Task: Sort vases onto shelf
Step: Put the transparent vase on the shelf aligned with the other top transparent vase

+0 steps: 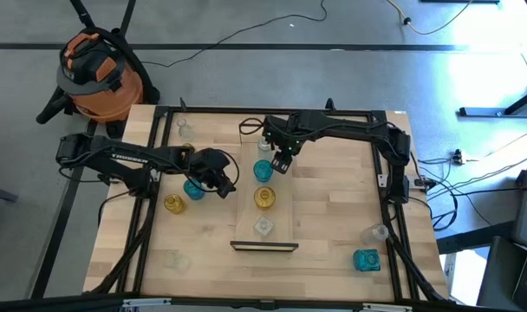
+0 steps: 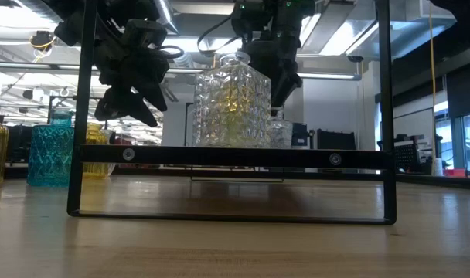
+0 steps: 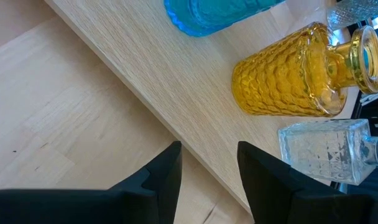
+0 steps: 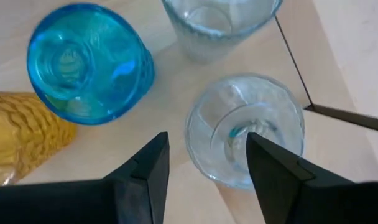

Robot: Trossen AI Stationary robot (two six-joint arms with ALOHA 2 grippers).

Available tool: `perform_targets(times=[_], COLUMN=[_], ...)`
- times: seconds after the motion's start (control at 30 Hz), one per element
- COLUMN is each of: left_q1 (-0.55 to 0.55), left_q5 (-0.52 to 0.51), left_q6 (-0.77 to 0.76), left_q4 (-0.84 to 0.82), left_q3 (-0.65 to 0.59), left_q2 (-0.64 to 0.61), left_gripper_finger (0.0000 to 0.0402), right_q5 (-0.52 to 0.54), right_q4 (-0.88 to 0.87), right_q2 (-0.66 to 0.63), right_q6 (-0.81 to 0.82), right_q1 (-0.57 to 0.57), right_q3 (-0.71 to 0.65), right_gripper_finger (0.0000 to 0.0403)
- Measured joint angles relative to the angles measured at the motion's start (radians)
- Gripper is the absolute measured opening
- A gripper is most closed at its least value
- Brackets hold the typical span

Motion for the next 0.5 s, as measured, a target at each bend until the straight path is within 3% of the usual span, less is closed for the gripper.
perform_targets(times=[0.5], left_q1=[0.0], left_q5=[0.0], left_q6=[0.0], left_q4=[0.0], left_q3=[0.0], left_q2=[0.0], left_gripper_finger=[0.0149], right_q5=[0.042], right_q4=[0.019], right_q2=[-0.073], right_q6=[0.036], right_q1=[0.0], right_q3=[0.012], right_gripper_finger=[0.0175])
